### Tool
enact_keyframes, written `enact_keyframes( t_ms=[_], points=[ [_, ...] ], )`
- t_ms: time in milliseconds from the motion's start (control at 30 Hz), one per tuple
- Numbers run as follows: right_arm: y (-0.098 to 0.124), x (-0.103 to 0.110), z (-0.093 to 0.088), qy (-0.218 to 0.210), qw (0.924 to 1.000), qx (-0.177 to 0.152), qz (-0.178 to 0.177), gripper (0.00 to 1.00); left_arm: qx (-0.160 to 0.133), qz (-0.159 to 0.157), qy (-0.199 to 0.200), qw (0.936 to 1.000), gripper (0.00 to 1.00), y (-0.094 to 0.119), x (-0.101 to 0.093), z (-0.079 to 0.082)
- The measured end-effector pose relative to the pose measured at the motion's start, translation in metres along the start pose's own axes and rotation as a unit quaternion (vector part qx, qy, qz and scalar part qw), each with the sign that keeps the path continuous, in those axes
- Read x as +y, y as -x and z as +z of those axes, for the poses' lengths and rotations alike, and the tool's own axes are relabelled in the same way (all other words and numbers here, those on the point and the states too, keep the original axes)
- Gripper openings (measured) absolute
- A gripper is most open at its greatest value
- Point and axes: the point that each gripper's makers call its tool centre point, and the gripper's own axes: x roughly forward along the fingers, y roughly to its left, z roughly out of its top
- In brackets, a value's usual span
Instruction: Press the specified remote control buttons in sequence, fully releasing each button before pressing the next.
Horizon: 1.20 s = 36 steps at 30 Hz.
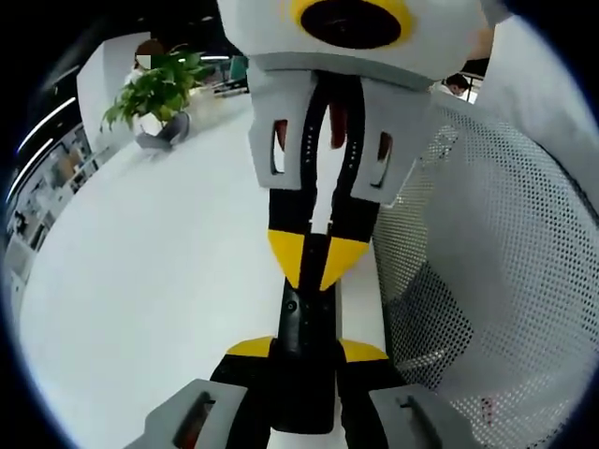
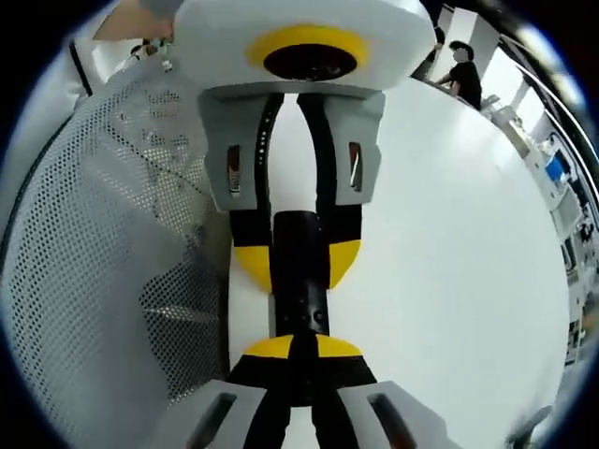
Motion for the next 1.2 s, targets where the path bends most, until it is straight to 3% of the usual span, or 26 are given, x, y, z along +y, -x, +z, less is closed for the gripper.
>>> enact_keyframes(
  t_ms=[100, 167, 433, 733, 867, 967, 1200],
  points=[
    [0.0017, -0.0021, 0.0016, -0.029, 0.9982, -0.052, -0.01, 0.04, -0.001, 0.0, 0.001, 1.0, 0.24, 0.0002, 0.0, 0.0002],
    [0.0029, -0.0011, 0.0009, -0.013, 0.9973, -0.069, -0.022, 0.04, 0.0, 0.0, 0.0, 1.0, 0.24, 0.0003, 0.0, 0.0005],
    [0.0011, 0.0005, 0.0029, 0.024, 0.9979, -0.053, -0.03, 0.02, 0.017, -0.001, -0.001, 0.9998, 0.24, 0.0002, -0.0004, 0.0016],
    [-0.0003, -0.0016, 0.0027, -0.035, 0.9992, -0.018, 0.007, 0.01, 0.007, -0.002, -0.001, 1.0, 0.24, 0.0016, -0.0008, 0.0015],
    [0.0007, -0.0007, 0.0019, -0.025, 0.9992, -0.032, -0.007, 0.02, 0.007, -0.003, -0.002, 1.0, 0.24, 0.0016, -0.001, 0.0018],
    [0.0014, 0.0007, 0.0023, 0.006, 0.9984, -0.052, -0.023, 0.02, 0.008, -0.003, -0.002, 1.0, 0.24, 0.0016, -0.0012, 0.002],
    [0.0009, -0.0016, 0.0067, -0.009, 0.9979, -0.055, -0.032, 0.0, 0.013, -0.003, -0.002, 0.9999, 0.24, 0.0023, -0.0015, 0.002]
  ],
)
